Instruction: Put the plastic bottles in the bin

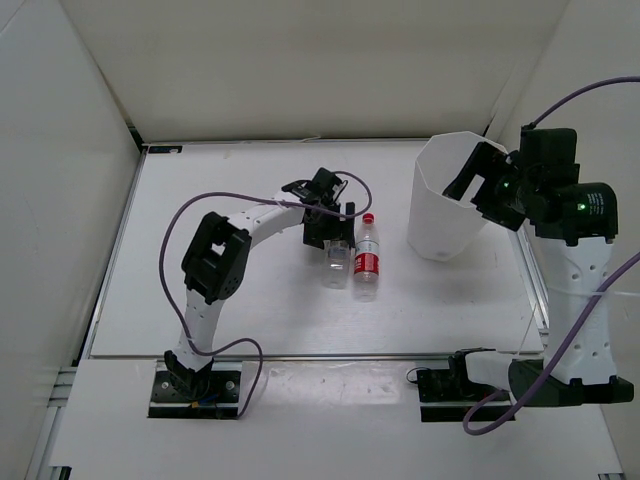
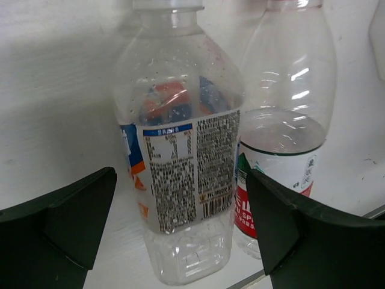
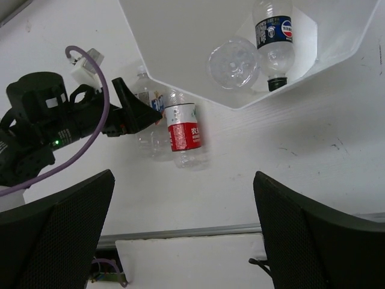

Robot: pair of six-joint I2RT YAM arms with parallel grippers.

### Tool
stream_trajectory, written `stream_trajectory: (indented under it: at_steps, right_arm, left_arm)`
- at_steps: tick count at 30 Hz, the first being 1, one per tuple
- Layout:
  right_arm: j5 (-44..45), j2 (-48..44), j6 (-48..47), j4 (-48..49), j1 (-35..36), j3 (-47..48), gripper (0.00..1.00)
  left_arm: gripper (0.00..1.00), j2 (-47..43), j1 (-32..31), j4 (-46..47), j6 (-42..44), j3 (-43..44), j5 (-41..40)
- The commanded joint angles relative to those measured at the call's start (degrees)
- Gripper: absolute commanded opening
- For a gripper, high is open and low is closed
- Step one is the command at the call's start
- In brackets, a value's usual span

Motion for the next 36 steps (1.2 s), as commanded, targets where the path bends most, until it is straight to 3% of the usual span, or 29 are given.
stream_trajectory:
  at_steps: [1,2,4,6,11,13,16,17,20,25,27,30,33,36]
  right_arm:
    - [-0.6,-1.7,-2.0,-1.0,0.0,-0.5,1.0]
    - [-0.6,-2.3,-2.0,-1.0,0.0,-0.5,1.0]
    - [-0.6,-2.3,-2.5,-1.0,0.0,-1.6,1.0]
    - [-0.1,-2.8,-2.5,-1.0,0.0,-1.6,1.0]
    - [1.1,-2.8,-2.0,-1.0,0.0,-1.6,1.0]
    - [1.7,-2.8,-1.3,-1.0,0.0,-1.6,1.0]
    - [3.0,-2.8,0.7,-1.0,0.0,-1.6,1.0]
    - [3.0,-3.4,0.7,-1.0,0.0,-1.6,0.99]
    - [3.0,-5.5,1.7,-0.4,-0.6,-1.6,0.97]
    - [3.0,-8.9,5.6,-2.5,-0.6,1.6,0.96]
    - [3.0,-10.6,7.2,-6.1,-0.6,3.5,0.97]
    - [3.6,-12.5,7.7,-9.7,-0.6,9.3,0.97]
    - [2.4,-15.2,7.1,-9.7,-0.6,15.5,0.99]
    - [1.0,-17.5,7.1,-9.7,-0.6,14.4,0.99]
  left_arm:
    - [1.0,1.0,-0.2,1.0,-1.6,0.1,4.5]
    - [1.0,2.4,-0.2,1.0,-1.6,-0.6,5.6]
    - [0.85,2.4,-0.2,1.0,-1.6,-2.1,8.3]
    - [0.77,0.8,-0.2,1.0,-1.1,-3.5,8.3]
    - [0.66,-8.9,0.4,-1.6,-0.4,-1.8,-1.9]
    - [0.66,-11.1,0.9,-4.4,0.2,2.9,-7.0]
    - [0.68,-11.8,1.0,-5.2,0.7,17.8,-9.0]
    - [0.7,-11.1,1.0,-5.2,1.7,27.2,-9.0]
    - [0.78,-6.4,0.4,-5.2,3.6,43.6,-7.1]
    - [0.78,-3.1,0.4,8.6,-0.4,47.1,-3.9]
    - [0.77,-0.3,-0.5,12.4,-2.2,52.1,-3.9]
    - [0.77,4.1,-3.4,22.9,-5.9,53.0,-2.9]
    - [0.75,7.5,-6.8,26.4,-6.9,52.4,-2.9]
    - [0.75,9.3,-10.2,27.7,-6.9,51.7,-2.9]
